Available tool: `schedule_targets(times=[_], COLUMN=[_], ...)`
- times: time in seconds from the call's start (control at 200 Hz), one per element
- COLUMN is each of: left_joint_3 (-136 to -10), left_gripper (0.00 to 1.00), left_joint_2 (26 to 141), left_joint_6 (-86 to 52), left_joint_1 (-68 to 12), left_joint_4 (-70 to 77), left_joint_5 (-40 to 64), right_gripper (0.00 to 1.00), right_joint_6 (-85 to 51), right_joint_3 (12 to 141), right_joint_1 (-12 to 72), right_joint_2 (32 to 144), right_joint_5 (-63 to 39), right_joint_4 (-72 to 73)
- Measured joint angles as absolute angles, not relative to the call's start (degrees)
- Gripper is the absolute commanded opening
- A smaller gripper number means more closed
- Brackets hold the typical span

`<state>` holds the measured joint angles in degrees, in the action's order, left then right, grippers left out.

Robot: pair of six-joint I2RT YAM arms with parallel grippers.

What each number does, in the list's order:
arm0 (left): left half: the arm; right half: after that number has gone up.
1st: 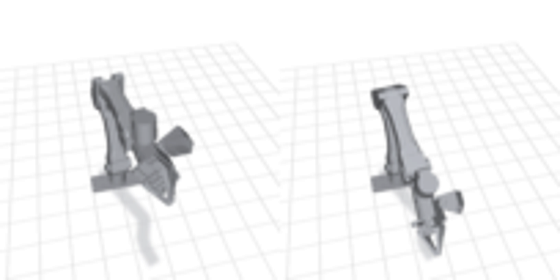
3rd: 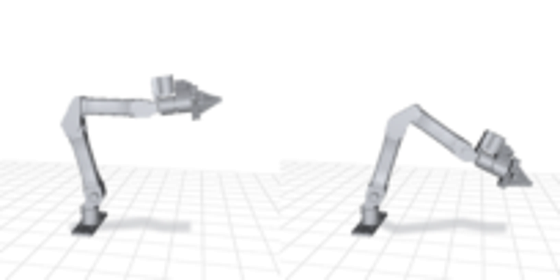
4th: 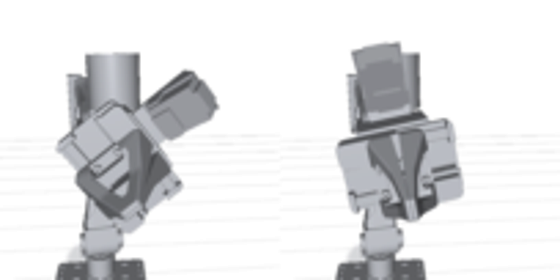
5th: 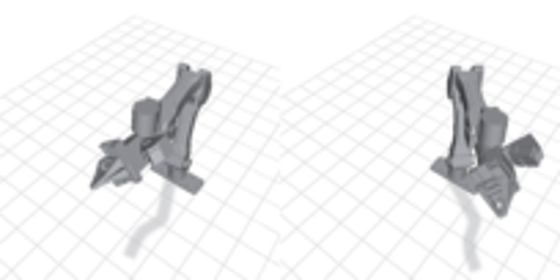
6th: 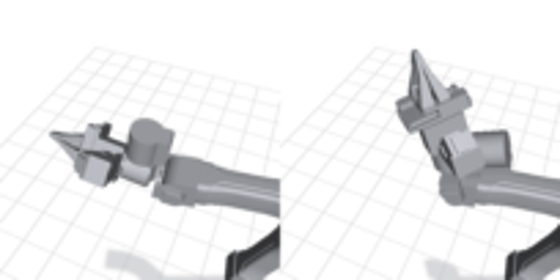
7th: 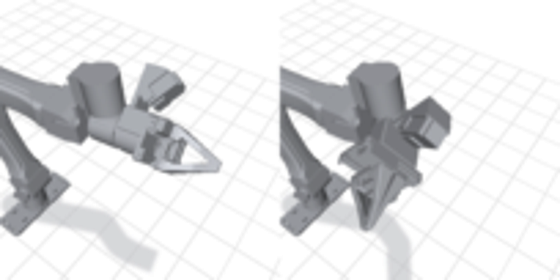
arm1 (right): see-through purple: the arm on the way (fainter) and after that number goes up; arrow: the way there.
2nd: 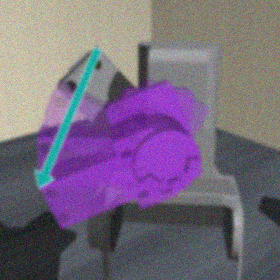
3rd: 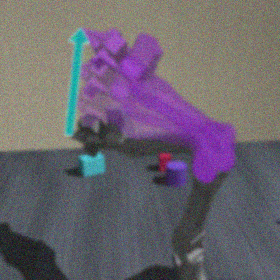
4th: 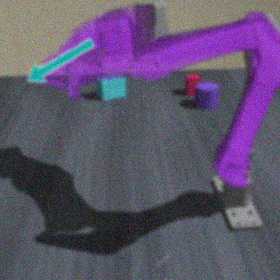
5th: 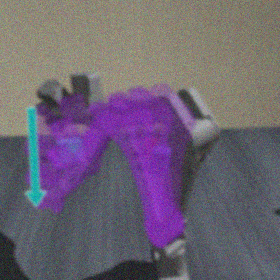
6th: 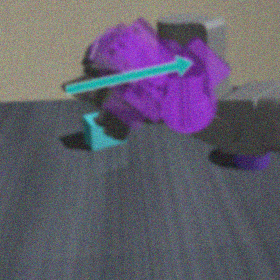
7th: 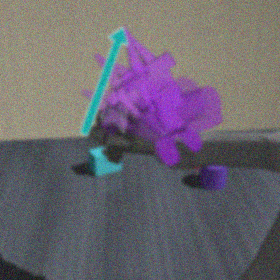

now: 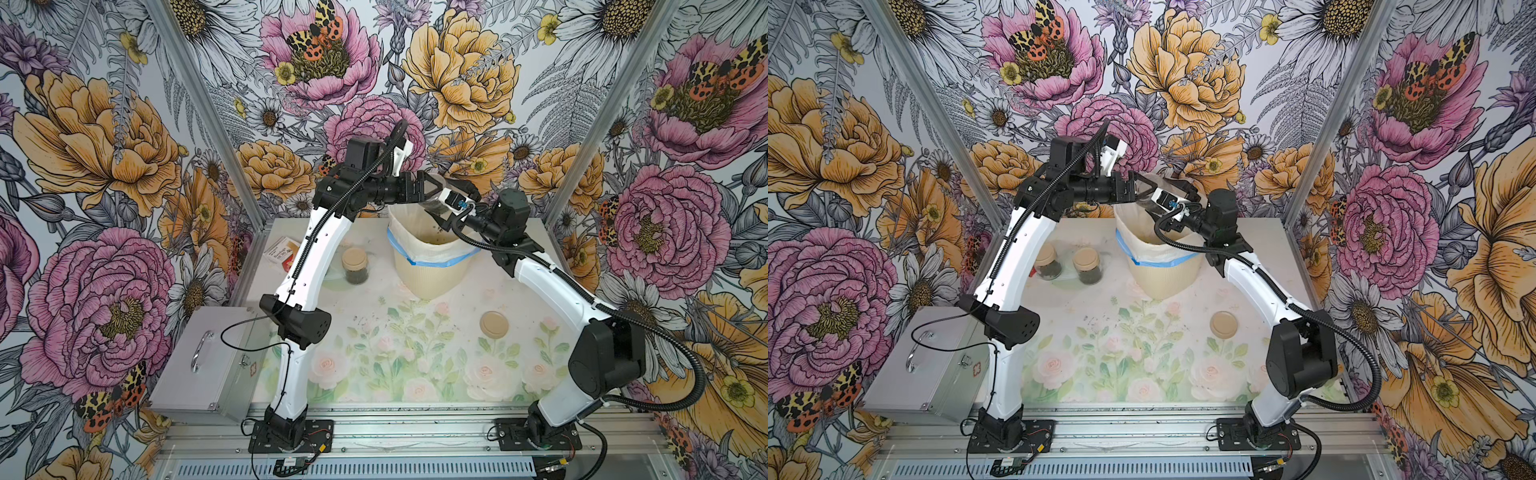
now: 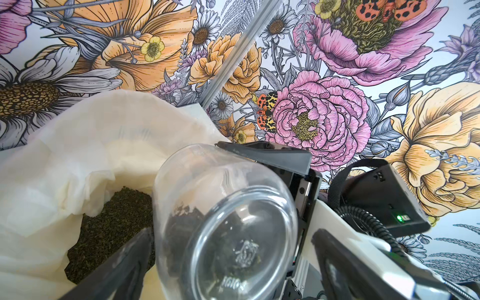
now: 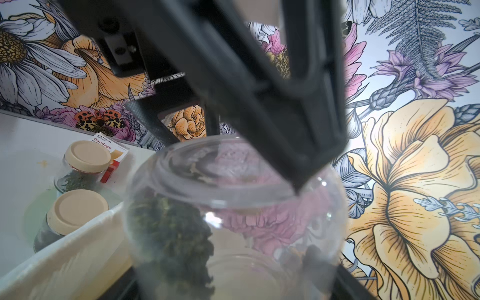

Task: Empty moldy tea leaves from jars
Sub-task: Pour the moldy tea leaves from the jar into the trash bin.

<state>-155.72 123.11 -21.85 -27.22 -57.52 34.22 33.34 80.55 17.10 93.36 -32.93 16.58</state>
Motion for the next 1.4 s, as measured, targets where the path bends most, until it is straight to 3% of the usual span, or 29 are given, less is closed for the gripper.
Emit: schedule_targets(times=[0.565,1.396], left_joint_3=[-155.68,-151.33], left_gripper=[0.99,0.99], left_joint_2=[124.25,126.43], left_joint_6=[-23.83,-17.98], left_joint_1=[-27.53,-29.08], left_joint_4=[-48.9,-43.29], left_joint_5=[35.22,33.3], right_gripper=[0.64,0.64], right_joint_6=[11.35,-19.07], right_joint_3=[78.54,78.59], right_joint_1=[15.38,14.68], right_joint_2=[93.47,96.99], right_joint_5=[-33.52,-37.85], right_joint_4=[28.56,26.72])
